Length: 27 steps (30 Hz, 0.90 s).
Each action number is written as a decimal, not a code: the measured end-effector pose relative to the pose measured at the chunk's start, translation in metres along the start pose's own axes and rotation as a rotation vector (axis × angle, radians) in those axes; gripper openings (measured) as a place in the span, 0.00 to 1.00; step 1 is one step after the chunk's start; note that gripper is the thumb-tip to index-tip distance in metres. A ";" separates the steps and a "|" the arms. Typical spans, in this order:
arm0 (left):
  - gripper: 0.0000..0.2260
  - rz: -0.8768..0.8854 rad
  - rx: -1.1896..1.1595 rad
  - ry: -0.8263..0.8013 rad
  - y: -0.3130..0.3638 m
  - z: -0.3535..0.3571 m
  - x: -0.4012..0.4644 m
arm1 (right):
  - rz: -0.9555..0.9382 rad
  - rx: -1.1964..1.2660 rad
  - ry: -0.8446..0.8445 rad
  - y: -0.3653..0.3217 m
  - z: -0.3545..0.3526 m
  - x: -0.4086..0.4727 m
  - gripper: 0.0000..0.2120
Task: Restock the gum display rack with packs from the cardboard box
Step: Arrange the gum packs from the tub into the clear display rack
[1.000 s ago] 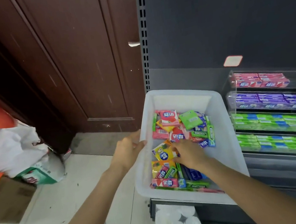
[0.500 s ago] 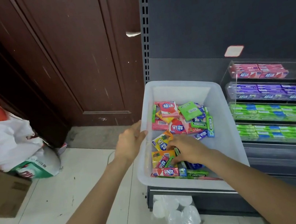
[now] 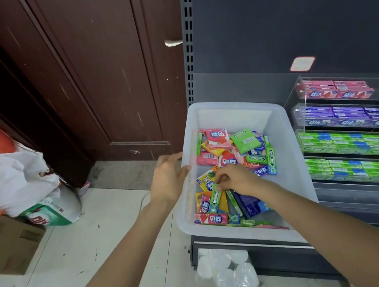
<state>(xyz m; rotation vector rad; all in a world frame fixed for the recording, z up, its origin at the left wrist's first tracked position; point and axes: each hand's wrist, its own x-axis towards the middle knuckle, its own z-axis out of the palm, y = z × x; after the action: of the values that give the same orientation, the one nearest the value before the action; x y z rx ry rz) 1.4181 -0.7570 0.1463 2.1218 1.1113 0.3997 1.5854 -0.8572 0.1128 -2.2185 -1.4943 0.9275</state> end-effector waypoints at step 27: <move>0.13 0.157 0.063 0.082 0.004 -0.009 -0.007 | 0.080 -0.564 0.076 -0.010 0.009 -0.018 0.16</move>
<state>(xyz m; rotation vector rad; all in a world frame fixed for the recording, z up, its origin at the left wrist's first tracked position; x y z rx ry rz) 1.4120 -0.7602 0.1557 2.2745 1.0182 0.5357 1.5674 -0.8705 0.1183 -2.6744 -1.8101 0.4660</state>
